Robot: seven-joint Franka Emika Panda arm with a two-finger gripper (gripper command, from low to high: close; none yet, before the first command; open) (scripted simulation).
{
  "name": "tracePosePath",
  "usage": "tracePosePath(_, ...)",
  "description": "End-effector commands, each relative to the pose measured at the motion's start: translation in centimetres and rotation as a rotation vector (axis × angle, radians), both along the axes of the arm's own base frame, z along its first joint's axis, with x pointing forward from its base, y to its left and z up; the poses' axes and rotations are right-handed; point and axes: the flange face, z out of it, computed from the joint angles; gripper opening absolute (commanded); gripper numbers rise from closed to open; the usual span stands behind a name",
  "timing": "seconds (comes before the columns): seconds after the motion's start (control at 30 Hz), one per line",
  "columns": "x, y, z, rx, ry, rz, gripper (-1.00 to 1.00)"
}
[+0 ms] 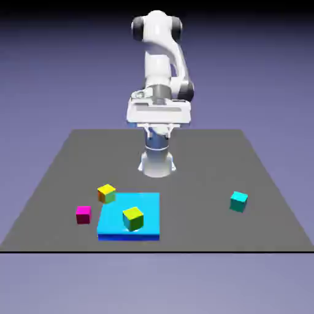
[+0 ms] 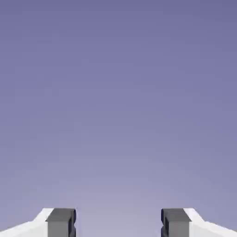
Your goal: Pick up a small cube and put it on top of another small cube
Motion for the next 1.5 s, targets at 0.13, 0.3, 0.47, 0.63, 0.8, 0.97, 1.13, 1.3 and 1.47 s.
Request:
tracePosePath(0.13,2.8,-6.5,-4.6,0.159,0.187,-0.282,0.0)
tracePosePath(0.3,3.9,-13.5,-9.9,0.316,0.359,-0.578,0.0)
tracePosePath(0.47,3.2,-20.4,-15.8,0.472,0.517,-0.883,0.0)
tracePosePath(0.63,0.7,-26.8,-22.1,0.625,0.664,-1.194,0.0)
tracePosePath(0.8,-1.4,-29.9,-27.3,0.711,0.744,-1.37,0.0)
tracePosePath(0.97,-1.5,-29.1,-32.7,0.711,0.744,-1.371,-1.0)
tracePosePath(1.13,-1.4,-30.0,-26.8,0.711,0.744,-1.37,-1.0)
tracePosePath(1.3,4.5,-23.7,-22.1,0.536,0.83,-0.99,-1.0)
tracePosePath(1.47,9.4,-15.0,-17.7,0.318,0.9,-0.564,-1.0)
